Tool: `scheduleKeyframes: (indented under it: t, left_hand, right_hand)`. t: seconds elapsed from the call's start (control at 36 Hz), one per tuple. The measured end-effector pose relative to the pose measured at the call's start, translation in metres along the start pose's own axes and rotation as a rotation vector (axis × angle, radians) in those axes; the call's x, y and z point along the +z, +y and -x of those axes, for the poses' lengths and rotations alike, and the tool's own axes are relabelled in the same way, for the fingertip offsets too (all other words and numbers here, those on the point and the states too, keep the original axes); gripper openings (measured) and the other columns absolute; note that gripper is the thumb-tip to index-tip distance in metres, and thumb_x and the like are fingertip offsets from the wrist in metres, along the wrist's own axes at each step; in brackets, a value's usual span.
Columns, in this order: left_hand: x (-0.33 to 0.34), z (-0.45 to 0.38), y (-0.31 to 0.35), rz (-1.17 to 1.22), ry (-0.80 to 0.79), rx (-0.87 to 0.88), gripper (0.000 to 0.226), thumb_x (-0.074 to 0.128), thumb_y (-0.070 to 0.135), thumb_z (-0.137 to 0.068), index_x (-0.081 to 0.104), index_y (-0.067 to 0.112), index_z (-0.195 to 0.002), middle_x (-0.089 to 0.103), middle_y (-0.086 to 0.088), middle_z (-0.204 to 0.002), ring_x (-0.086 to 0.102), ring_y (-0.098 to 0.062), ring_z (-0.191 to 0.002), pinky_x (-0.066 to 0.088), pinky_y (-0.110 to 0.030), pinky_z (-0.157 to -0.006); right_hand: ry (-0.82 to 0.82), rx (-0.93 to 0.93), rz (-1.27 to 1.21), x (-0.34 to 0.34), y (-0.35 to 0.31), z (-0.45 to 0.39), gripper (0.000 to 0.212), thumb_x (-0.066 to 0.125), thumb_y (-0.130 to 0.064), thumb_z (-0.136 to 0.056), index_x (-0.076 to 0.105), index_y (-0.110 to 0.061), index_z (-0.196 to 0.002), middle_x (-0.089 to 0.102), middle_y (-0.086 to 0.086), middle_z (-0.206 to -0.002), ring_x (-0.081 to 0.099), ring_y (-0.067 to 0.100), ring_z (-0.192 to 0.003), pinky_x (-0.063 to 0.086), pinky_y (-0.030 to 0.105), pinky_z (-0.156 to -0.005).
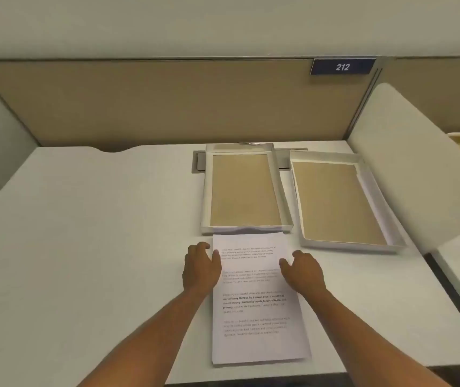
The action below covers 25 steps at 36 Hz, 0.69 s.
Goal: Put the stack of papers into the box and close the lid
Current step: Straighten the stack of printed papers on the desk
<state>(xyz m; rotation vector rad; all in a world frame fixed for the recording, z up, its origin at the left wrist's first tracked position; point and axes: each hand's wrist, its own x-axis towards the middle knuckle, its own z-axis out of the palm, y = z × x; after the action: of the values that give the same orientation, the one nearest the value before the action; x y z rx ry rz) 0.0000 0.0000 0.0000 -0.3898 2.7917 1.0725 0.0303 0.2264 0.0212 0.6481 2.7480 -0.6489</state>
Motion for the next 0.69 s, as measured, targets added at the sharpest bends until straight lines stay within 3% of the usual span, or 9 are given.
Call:
scheduleKeyframes:
  t: [0.08, 0.17, 0.25, 0.33, 0.42, 0.5, 0.58, 0.69]
  left_hand:
    - [0.006, -0.001, -0.014, -0.014, -0.144, -0.143, 0.041, 0.053, 0.042, -0.093, 0.054, 0.017, -0.124, 0.059, -0.004, -0.125, 0.061, -0.025, -0.109, 0.051, -0.035, -0.090]
    - [0.010, -0.001, -0.024, -0.031, -0.251, -0.175, 0.045, 0.059, 0.049, -0.086, 0.057, 0.018, -0.118, 0.065, 0.001, -0.115, 0.064, -0.022, -0.101, 0.054, -0.036, -0.087]
    - [0.012, -0.004, -0.025, -0.064, -0.262, -0.132, 0.042, 0.065, 0.049, -0.082, 0.059, 0.018, -0.111, 0.067, 0.003, -0.109, 0.064, -0.020, -0.097, 0.053, -0.033, -0.083]
    - [0.012, -0.008, -0.025, -0.069, -0.273, -0.140, 0.040, 0.067, 0.045, -0.082, 0.059, 0.016, -0.109, 0.067, 0.001, -0.107, 0.064, -0.020, -0.095, 0.053, -0.033, -0.082]
    - [0.013, -0.010, -0.026, -0.077, -0.269, -0.142, 0.040, 0.068, 0.044, -0.082, 0.059, 0.016, -0.109, 0.067, 0.000, -0.107, 0.064, -0.022, -0.096, 0.053, -0.033, -0.082]
    - [0.015, -0.009, -0.027, -0.072, -0.256, -0.143, 0.041, 0.068, 0.045, -0.082, 0.059, 0.016, -0.108, 0.067, 0.000, -0.107, 0.064, -0.021, -0.096, 0.053, -0.033, -0.083]
    - [0.016, -0.007, -0.028, -0.077, -0.244, -0.138, 0.041, 0.067, 0.046, -0.082, 0.058, 0.016, -0.109, 0.067, 0.000, -0.109, 0.064, -0.023, -0.098, 0.053, -0.034, -0.083]
    - [0.016, -0.006, -0.027, -0.089, -0.233, -0.132, 0.042, 0.067, 0.045, -0.084, 0.058, 0.014, -0.111, 0.067, -0.001, -0.110, 0.064, -0.023, -0.098, 0.051, -0.032, -0.081]
  right_hand:
    - [-0.067, 0.118, -0.102, 0.010, 0.006, 0.001, 0.042, 0.050, -0.038, -0.094, 0.058, -0.002, -0.113, 0.064, 0.013, -0.115, 0.058, 0.028, -0.095, 0.044, 0.031, -0.078]
    - [-0.131, 0.203, -0.176, 0.019, 0.007, 0.001, 0.051, 0.052, -0.039, -0.094, 0.054, -0.002, -0.128, 0.059, 0.014, -0.127, 0.058, 0.031, -0.114, 0.044, 0.032, -0.085]
    - [-0.119, 0.248, -0.240, 0.023, 0.009, -0.004, 0.051, 0.054, -0.042, -0.093, 0.054, -0.004, -0.128, 0.058, 0.012, -0.125, 0.058, 0.030, -0.111, 0.044, 0.033, -0.086]
    - [-0.144, 0.273, -0.341, 0.022, 0.010, -0.010, 0.040, 0.055, -0.045, -0.090, 0.058, -0.008, -0.103, 0.062, 0.008, -0.102, 0.058, 0.025, -0.087, 0.045, 0.032, -0.073]
    - [-0.175, 0.292, -0.461, 0.024, 0.014, -0.018, 0.042, 0.058, -0.050, -0.086, 0.058, -0.008, -0.087, 0.068, 0.010, -0.097, 0.064, 0.028, -0.085, 0.046, 0.030, -0.064]
    - [-0.205, 0.352, -0.578, 0.021, 0.017, -0.025, 0.047, 0.064, -0.051, -0.084, 0.066, -0.005, -0.094, 0.070, 0.009, -0.097, 0.068, 0.029, -0.088, 0.048, 0.031, -0.064]
    - [-0.287, 0.371, -0.686, 0.014, 0.017, -0.027, 0.038, 0.067, -0.046, -0.086, 0.064, -0.008, -0.088, 0.069, 0.008, -0.094, 0.063, 0.024, -0.073, 0.043, 0.027, -0.053]
    - [-0.320, 0.359, -0.698, 0.015, 0.015, -0.028, 0.044, 0.067, -0.046, -0.085, 0.069, -0.005, -0.101, 0.074, 0.011, -0.102, 0.069, 0.029, -0.086, 0.049, 0.030, -0.063]
